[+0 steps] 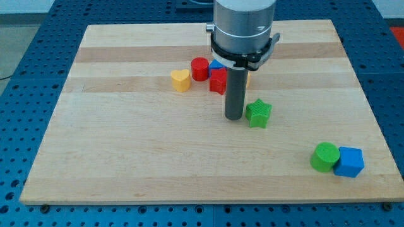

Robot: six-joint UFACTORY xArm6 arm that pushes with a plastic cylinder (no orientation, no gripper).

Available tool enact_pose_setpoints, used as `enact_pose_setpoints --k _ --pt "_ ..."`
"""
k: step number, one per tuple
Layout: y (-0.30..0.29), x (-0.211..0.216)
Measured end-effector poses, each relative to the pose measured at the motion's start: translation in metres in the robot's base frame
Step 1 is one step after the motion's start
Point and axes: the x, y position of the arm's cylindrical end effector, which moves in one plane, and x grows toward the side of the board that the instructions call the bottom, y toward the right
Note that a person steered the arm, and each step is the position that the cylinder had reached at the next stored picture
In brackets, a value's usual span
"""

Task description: Move the yellow hexagon and the red star in opposite directions

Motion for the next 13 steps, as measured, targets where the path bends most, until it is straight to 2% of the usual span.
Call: enact_pose_setpoints --k 2,4,6,10,13 --pt "0.0 -0.042" --pt "0.0 -0.046" --pt "-0.024 -0.083" --pt "-0.031 -0.097" --pt "0.052 -0.095"
